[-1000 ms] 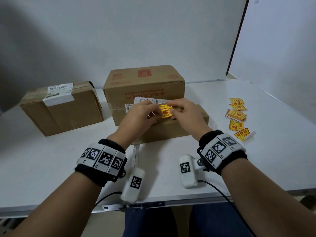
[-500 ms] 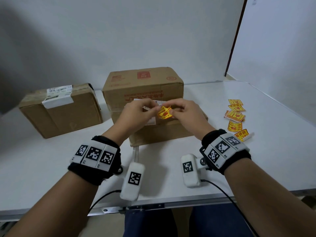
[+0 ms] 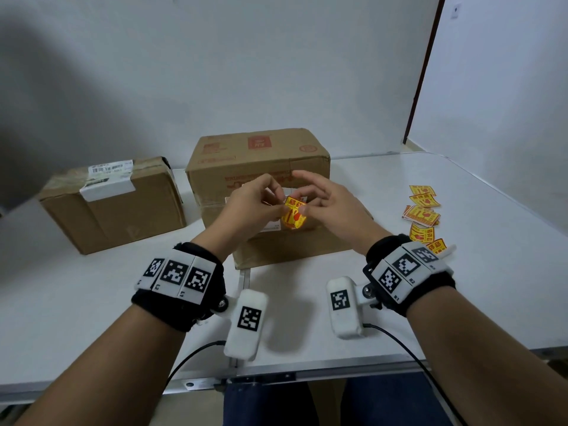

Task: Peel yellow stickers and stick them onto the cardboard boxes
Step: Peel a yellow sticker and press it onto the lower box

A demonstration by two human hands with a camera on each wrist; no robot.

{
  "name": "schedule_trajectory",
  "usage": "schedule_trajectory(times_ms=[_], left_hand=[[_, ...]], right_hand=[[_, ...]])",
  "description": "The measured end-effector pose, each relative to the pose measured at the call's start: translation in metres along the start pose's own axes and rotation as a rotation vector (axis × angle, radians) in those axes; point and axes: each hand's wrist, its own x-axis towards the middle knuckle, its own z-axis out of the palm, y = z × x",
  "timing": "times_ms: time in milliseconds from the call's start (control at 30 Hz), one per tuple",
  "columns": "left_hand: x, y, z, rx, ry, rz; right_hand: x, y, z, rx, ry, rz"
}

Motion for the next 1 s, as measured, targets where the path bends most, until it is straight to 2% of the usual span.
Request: schedule_trajectory(times_ms=[200, 267, 367, 533, 600, 733, 833, 1000], left_hand=[[0.001, -0.004, -0.003, -0.249, 0.081, -0.116], [0.001, -0.003, -0.001, -0.316, 0.082, -0.150], [0.001, -0.002, 0.003, -0.379, 0.093, -0.181], [0.000, -0.004, 0.005, -0.350, 0.067, -0.195], [-0.001, -0.008, 0.002, -0.274, 0.061, -0.193], [-0.004, -0.014, -0.006, 0.128, 0.107, -0.091], [-0.013, -0.014, -0.010, 0.357, 0.037, -0.028], [-0.020, -0.011, -0.014, 0.468, 0.010, 0.050]], right_hand=[[0.004, 0.006, 0.000, 0.112, 0.070, 0.162], [0.002, 0.005, 0.000, 0.169, 0.105, 0.163], [0.000, 0.003, 0.002, 0.126, 0.161, 0.129], [0.000, 0.009, 0.000, 0.052, 0.116, 0.130], [0.001, 0.010, -0.001, 0.045, 0.097, 0.155], [-0.001, 0.002, -0.002, -0.041, 0.030, 0.166], [-0.001, -0.006, -0.003, -0.181, 0.006, 0.133], [0.001, -0.009, 0.004, -0.344, 0.003, 0.066]])
